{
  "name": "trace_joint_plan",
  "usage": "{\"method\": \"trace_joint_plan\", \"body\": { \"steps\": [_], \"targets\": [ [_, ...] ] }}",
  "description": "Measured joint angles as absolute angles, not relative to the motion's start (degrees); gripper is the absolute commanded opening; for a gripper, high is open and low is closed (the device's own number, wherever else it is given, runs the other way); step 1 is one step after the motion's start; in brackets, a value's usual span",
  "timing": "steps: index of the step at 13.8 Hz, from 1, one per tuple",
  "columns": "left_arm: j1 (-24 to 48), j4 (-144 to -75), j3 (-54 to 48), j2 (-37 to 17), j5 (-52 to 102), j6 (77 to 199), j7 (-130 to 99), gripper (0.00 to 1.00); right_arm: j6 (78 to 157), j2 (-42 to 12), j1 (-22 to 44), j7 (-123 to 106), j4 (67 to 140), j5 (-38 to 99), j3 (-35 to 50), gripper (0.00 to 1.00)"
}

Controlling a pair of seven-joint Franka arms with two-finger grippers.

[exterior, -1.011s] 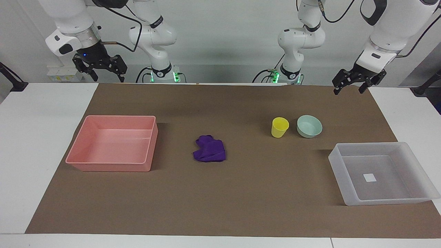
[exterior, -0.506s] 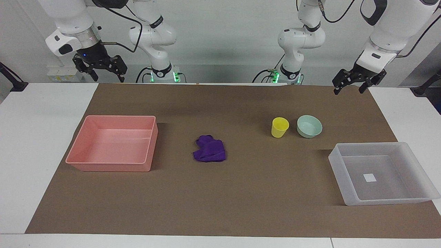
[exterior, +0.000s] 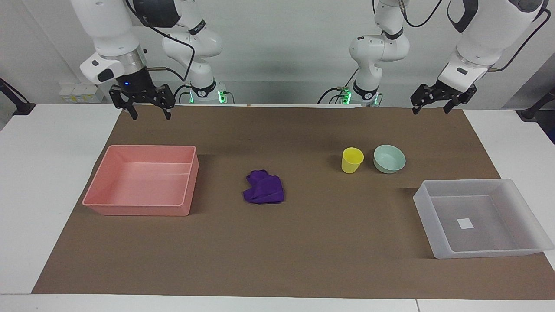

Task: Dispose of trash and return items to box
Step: 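Reach the right gripper to the purple cloth while the left gripper reaches the bowl, then grasp the purple cloth with the right gripper while the left gripper grasps the bowl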

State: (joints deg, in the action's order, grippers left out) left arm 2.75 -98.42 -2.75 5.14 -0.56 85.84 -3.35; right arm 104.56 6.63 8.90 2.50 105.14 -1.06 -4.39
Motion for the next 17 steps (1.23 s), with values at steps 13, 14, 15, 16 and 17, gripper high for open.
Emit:
{"method": "trace_joint_plan", "body": {
  "steps": [13, 14, 15, 16, 17],
  "targets": [
    [-1.21, -120.40, -1.67, 5.57, -0.57, 104.29, 1.70, 1.00, 142.52, -18.99, 29.61, 18.62, 110.92, -1.06, -4.01, 1.00],
    [-1.20, -122.20, -1.74, 5.62, -0.57, 106.40, 1.70, 1.00, 144.15, -20.40, 29.97, 18.52, 110.94, -1.12, -4.00, 0.99],
    [-1.25, -123.76, -1.73, 5.56, -0.57, 108.32, 1.70, 1.00, 145.25, -21.65, 30.24, 18.08, 110.94, -1.21, -4.01, 0.55],
    [-1.47, -125.46, -1.65, 5.44, -0.57, 110.20, 1.70, 1.00, 145.45, -22.52, 30.36, 17.25, 110.93, -1.21, -4.02, 0.20],
    [-1.88, -127.44, -1.66, 5.34, -0.57, 111.92, 1.70, 1.00, 145.45, -22.96, 30.36, 16.53, 110.96, -1.21, -4.05, 0.00]
  ]
}}
